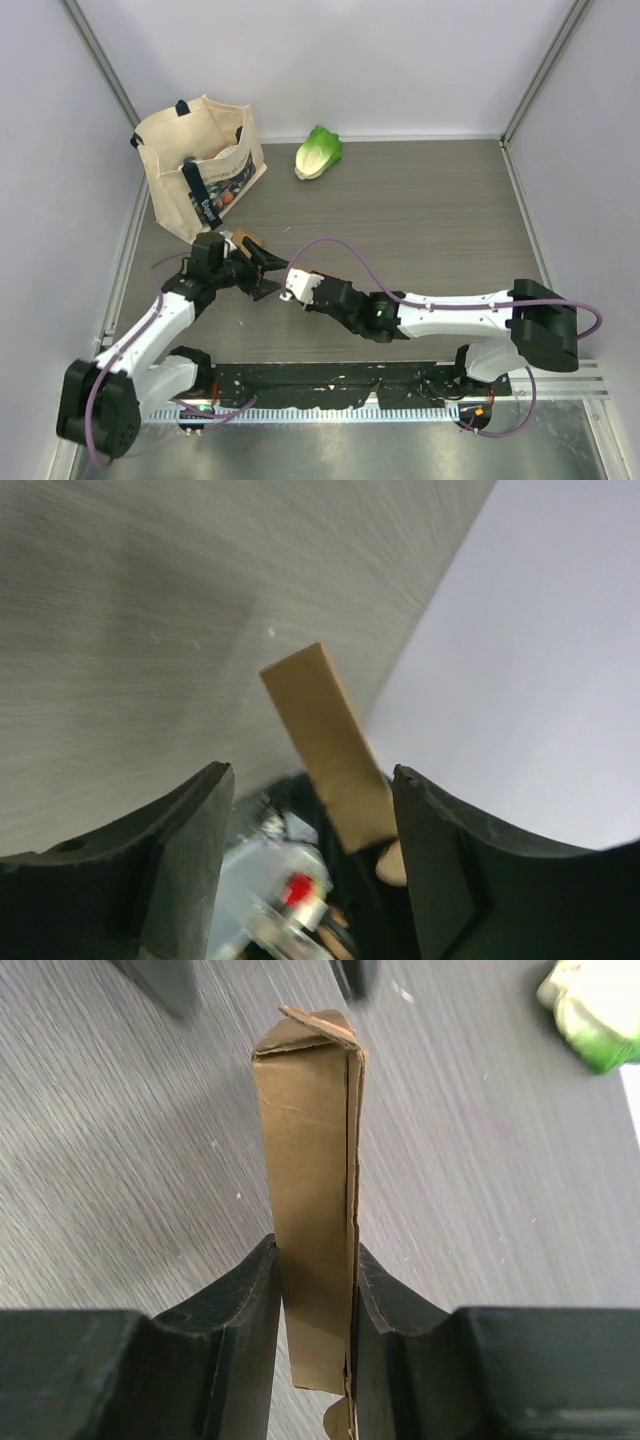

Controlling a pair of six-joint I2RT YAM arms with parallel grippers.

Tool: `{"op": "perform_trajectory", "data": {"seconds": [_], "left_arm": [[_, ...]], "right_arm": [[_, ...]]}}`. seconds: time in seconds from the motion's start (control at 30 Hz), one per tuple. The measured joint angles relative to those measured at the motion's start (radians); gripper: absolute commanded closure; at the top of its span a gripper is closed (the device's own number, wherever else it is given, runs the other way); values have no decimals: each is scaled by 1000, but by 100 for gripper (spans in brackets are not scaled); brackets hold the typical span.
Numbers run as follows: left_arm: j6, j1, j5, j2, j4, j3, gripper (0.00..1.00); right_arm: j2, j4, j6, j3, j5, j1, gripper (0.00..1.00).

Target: Fold the paper box

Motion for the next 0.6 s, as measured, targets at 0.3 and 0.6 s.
{"op": "perform_trajectory", "data": {"seconds": [0.3,0.6], "left_arm": [[416,-8,-264,-299,-162,24,41],[633,-208,-274,-31,-28,92,50]], "right_arm": [[0,-391,182,134,-312,-202,74],[88,-541,222,234,-515,-293,71]]}}
